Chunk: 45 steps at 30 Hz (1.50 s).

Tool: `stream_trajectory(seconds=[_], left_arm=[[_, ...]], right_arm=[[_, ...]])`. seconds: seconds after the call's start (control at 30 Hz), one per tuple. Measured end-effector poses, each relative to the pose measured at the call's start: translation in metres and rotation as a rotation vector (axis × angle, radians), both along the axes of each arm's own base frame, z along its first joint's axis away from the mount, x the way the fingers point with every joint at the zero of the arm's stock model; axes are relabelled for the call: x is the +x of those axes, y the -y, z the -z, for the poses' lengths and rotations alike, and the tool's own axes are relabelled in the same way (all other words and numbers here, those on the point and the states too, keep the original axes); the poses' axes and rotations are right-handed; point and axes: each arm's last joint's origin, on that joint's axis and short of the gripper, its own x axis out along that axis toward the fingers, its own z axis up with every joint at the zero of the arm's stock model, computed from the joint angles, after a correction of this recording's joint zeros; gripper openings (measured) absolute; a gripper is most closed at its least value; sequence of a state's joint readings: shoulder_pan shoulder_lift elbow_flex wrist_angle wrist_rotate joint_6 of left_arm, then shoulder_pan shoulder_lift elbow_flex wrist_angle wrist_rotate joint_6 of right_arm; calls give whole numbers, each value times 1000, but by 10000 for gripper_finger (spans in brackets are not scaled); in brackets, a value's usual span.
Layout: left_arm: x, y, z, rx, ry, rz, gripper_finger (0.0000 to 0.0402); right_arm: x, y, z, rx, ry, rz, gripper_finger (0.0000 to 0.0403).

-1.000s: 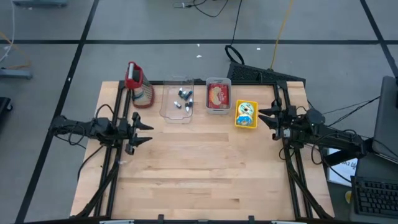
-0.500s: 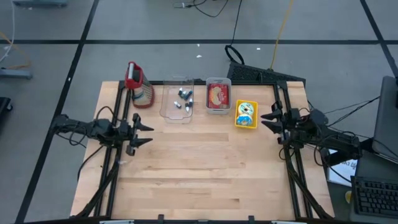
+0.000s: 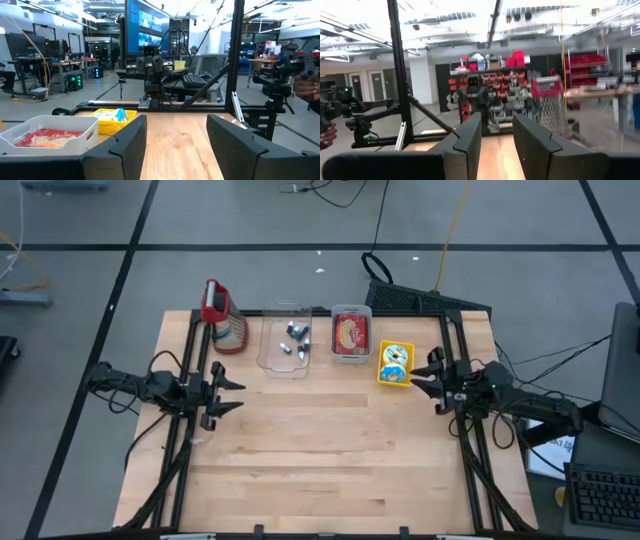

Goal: Pick & Place Food Item
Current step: Return to Home Position

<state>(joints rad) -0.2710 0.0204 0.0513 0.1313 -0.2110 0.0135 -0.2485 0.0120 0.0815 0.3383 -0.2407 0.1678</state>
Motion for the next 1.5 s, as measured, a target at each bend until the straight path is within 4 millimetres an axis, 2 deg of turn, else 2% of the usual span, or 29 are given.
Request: stream_trajectory(seconds=[0.13,0.4,0.6,0.9,1.13,1.5], left_arm=[[0,0,1,-14,-15,2,209],[1,0,7,-23,-62,1,209],[3,0,17,-18,-81,-25,209],[3,0,16,-27,-74,-21,209],[3,0,18,-18,-96,-21,209],[3,0,18,-17,-96,-21,209]], right_arm=[[-1,0,-3,-15,51,4,100],[3,1,10,-76,-78,26,100],[5,-1,19,-56,-178,4,100],[6,-10,22,-90,-200,-76,100],[7,-10,28,-88,-264,-34,100],[7,-10,27,-89,-249,-33,100]])
